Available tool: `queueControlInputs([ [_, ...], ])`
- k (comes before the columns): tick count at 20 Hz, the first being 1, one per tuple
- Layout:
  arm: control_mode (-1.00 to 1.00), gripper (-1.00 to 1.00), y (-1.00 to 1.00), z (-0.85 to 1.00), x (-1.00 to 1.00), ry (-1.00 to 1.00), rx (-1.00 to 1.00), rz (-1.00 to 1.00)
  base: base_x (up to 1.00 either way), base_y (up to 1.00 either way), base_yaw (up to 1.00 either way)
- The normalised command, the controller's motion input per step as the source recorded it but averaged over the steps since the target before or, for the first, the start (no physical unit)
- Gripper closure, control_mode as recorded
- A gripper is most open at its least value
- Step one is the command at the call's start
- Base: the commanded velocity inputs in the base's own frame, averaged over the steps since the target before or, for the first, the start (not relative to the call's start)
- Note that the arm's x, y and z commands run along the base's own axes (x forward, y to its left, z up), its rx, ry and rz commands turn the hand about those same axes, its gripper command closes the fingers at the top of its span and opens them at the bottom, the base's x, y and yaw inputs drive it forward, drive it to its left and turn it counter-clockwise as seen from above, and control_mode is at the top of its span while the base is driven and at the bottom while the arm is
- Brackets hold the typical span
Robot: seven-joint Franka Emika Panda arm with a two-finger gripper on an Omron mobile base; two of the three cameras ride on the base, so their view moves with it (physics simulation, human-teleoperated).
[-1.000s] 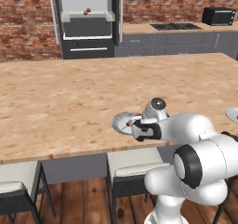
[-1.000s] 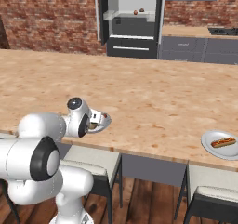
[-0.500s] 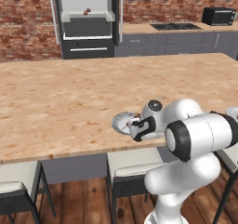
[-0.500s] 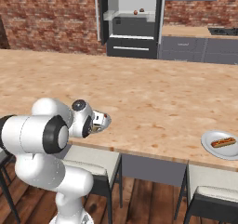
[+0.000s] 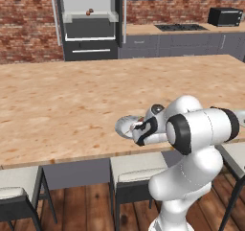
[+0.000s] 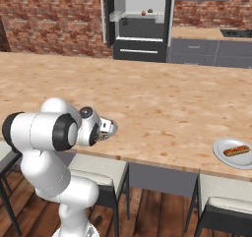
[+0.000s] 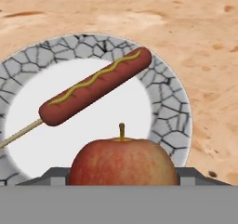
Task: Pick up the peach and apple from the fridge and place one fruit on each plate on the dining counter.
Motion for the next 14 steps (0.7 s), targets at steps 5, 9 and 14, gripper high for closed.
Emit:
queueControlInputs([
  [5,-1.0,1.0,0.0,-0.02,0.37,0.0,0.01,0.0,0.0,0.0,0.0],
  [9,-1.0,1.0,0.0,-0.23,0.26,0.0,0.0,0.0,0.0,0.0,0.0],
  [14,-1.0,1.0,0.0,-0.33,0.19,0.0,0.0,0.0,0.0,0.0,0.0],
])
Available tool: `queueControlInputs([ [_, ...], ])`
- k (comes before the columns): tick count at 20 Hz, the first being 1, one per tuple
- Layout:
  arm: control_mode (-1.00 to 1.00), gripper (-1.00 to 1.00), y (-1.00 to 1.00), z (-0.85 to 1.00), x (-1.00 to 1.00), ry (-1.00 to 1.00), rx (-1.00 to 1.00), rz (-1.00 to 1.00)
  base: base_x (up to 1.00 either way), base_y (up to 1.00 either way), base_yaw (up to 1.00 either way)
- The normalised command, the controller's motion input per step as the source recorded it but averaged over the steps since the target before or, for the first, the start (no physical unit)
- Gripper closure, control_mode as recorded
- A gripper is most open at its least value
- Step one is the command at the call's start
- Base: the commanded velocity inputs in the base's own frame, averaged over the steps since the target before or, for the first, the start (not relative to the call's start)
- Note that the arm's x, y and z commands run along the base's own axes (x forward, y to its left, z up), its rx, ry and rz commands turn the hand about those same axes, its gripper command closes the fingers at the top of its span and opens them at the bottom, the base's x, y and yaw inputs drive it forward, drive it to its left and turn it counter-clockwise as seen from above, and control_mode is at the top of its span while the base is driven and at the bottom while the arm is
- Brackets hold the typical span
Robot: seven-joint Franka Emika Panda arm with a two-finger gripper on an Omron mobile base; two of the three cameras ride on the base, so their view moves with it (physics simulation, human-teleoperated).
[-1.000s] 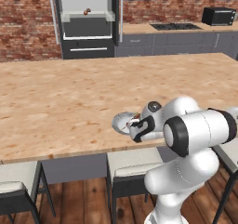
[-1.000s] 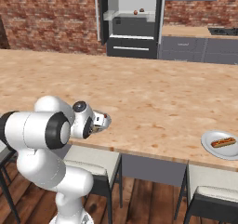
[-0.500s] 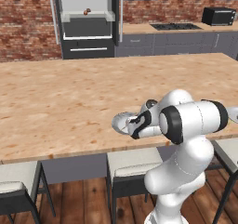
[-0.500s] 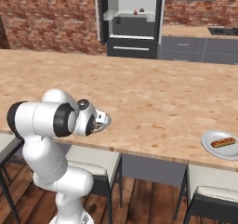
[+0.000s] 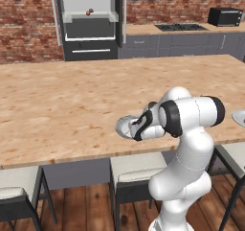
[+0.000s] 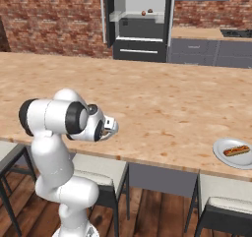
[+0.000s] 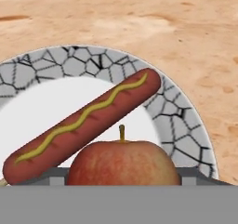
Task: Pick up the peach and apple from the fridge and place one fruit on each plate on the dining counter.
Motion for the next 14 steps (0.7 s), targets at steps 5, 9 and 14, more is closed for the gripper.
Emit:
queueControlInputs([
  [5,-1.0,-1.0,0.08,-0.12,-0.01,0.0,0.0,0.0,0.0,0.0,0.0],
  [9,-1.0,-1.0,0.0,0.14,-0.34,-0.01,0.07,0.0,0.0,0.0,0.0],
  [14,-1.0,-1.0,0.0,0.27,0.06,-0.04,0.02,0.0,0.0,0.0,0.0],
])
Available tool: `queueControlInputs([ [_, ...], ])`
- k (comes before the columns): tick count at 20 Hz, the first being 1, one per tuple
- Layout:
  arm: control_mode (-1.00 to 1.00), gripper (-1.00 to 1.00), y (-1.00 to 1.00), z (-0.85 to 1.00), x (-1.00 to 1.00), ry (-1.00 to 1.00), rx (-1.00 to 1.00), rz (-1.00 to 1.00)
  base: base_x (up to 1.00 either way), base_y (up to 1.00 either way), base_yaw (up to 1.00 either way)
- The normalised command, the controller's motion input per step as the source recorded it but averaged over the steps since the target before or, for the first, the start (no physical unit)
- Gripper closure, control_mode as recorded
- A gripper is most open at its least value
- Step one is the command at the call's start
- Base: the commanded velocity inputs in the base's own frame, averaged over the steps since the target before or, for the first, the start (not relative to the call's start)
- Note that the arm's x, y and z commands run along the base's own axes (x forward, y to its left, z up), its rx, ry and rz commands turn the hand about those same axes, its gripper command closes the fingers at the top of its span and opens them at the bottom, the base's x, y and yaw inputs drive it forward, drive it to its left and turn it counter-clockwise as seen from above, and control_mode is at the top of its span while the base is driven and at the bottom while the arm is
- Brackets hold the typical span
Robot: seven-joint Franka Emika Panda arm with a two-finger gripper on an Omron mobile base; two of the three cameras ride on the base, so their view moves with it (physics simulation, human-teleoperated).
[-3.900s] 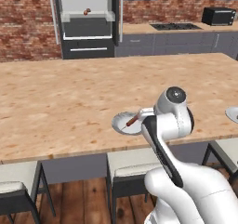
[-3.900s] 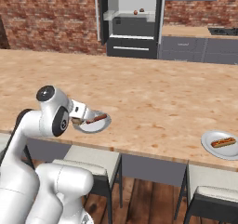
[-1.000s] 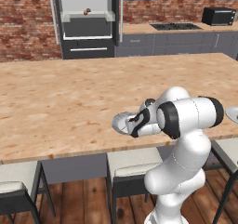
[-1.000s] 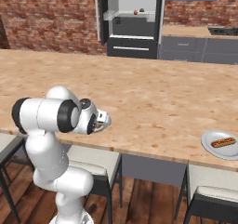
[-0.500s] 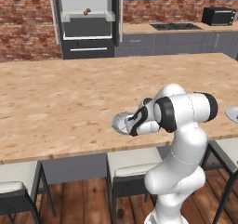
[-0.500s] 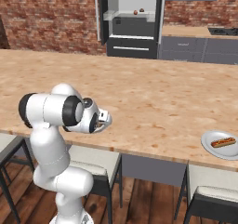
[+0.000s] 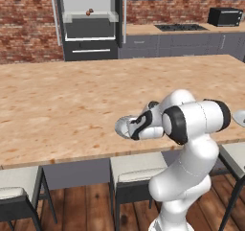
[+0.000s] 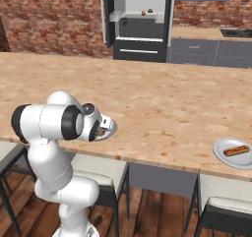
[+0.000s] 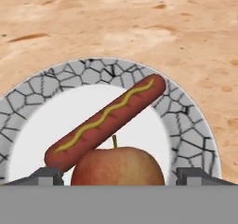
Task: Pick up the peach and apple from the fridge and place one fruit on each plate on the dining counter.
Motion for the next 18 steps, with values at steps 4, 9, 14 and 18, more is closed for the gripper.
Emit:
queueControlInputs([
  [4,-1.0,-1.0,-0.04,0.44,0.12,-0.03,0.03,0.0,0.0,0.0,0.0],
  [9,-1.0,-1.0,-0.19,1.0,-0.88,-0.18,0.02,0.0,0.0,0.0,0.0],
  [14,-1.0,-1.0,-0.07,1.0,-0.83,-0.09,0.0,0.0,0.0,0.0,0.0],
  [18,-1.0,-1.0,0.0,1.0,-0.29,0.01,0.0,0.0,0.0,0.0,0.0],
])
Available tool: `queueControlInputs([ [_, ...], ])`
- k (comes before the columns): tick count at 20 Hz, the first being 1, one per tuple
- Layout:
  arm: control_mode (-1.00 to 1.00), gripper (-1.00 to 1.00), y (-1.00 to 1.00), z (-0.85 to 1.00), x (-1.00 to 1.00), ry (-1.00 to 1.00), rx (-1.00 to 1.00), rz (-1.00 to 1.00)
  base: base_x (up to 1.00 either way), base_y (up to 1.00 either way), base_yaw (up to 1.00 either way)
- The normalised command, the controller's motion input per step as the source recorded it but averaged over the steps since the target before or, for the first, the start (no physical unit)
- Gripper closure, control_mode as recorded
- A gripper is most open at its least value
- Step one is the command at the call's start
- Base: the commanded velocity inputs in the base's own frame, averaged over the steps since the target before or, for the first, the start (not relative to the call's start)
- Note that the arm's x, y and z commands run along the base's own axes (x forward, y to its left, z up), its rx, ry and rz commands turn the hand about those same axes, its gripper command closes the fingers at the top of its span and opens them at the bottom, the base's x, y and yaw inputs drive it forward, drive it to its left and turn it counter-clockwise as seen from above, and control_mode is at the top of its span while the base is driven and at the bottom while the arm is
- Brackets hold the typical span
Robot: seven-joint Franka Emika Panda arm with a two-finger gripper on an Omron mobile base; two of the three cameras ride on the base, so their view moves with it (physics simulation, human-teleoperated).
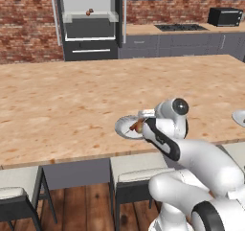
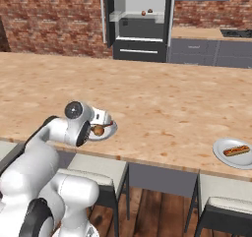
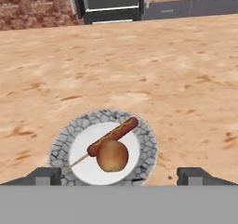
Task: Pick up the peach and apple from the fridge and place one fruit on each plate on the dining counter.
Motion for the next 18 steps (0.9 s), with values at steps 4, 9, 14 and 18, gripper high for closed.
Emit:
queueControlInputs([
  [4,-1.0,-1.0,-0.01,0.91,-0.44,0.09,0.0,0.0,0.0,0.0,0.0],
  [9,-1.0,-1.0,-0.21,0.06,-0.98,0.04,0.0,-0.08,0.0,0.0,0.0],
  [14,-1.0,-1.0,-0.13,-0.24,-1.0,-0.02,0.01,-0.11,0.0,0.0,0.0],
  [18,-1.0,-1.0,0.0,-0.04,-0.99,-0.05,0.0,-0.02,0.0,0.0,0.0],
])
